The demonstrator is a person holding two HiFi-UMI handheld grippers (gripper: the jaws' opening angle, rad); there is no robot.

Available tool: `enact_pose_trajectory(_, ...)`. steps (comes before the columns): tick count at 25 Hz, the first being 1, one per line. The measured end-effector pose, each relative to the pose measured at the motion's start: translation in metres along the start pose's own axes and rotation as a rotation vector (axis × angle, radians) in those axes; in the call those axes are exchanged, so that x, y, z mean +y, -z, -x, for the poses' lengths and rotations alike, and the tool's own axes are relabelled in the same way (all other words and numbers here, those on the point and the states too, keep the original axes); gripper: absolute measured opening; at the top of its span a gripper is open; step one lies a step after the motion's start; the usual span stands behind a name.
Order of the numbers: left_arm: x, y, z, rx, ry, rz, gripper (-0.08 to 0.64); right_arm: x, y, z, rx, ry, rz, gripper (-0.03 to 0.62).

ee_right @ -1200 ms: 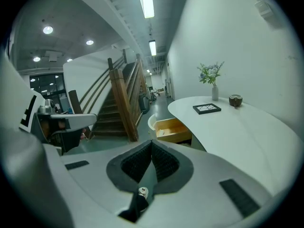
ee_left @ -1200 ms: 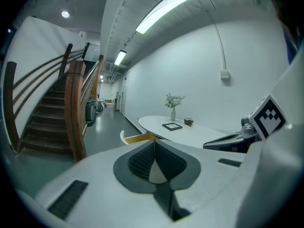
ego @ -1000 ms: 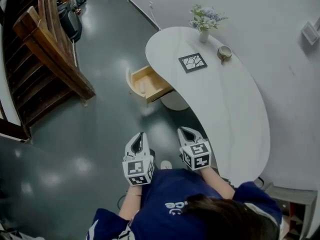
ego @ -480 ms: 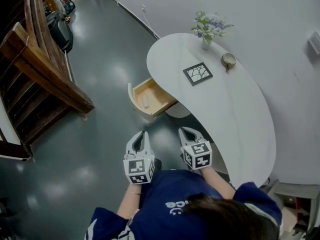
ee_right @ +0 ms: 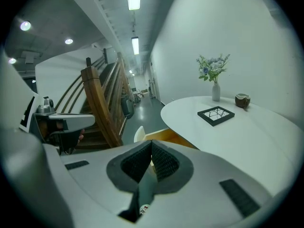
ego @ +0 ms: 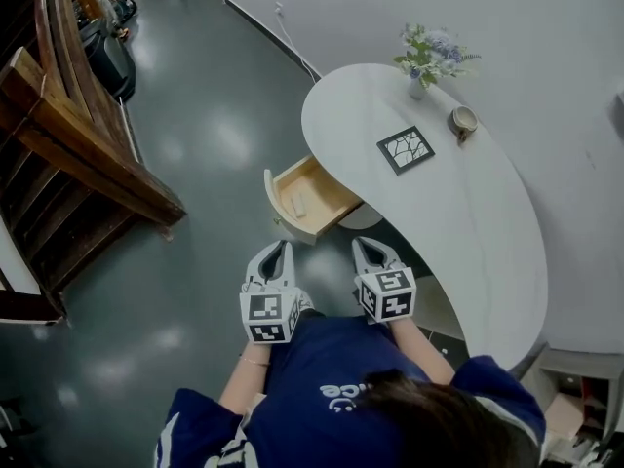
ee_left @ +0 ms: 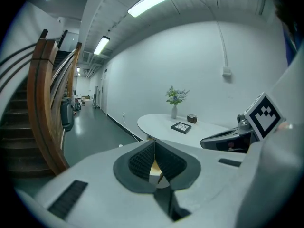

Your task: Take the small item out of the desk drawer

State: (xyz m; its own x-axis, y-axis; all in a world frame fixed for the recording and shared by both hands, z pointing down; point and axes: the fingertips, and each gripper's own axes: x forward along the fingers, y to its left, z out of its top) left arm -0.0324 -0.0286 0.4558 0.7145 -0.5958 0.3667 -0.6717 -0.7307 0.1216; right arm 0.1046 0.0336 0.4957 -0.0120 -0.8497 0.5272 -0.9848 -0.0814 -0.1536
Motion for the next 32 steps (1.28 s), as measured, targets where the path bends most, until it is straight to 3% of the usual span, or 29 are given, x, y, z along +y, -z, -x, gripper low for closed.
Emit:
enact_pose_trajectory(6,0.017,-0.008,-0.011,-0.001,0.049,-0.022,0.005,0.015,-0.012,-0.02,-0.009,0.009,0.006,0.008)
enact_pose_trajectory(12,0.036,0.0,-0.013,0.021,0.041,0.017,0.005,0.023,-0.004,-0.027,0.042,-0.008,0.014,0.008)
enact_pose_trajectory(20,0.062,0.013,-0.014,0.045,-0.056,0.08,0.005,0.023,-0.007,-0.051,0.079,-0.058,0.015,0.008)
enact_pose_trajectory(32,0.082,-0.012,-0.068,0.056,-0.174,0.114,0.005,0.009,-0.04,-0.124,0.17,-0.172,0.059,0.009)
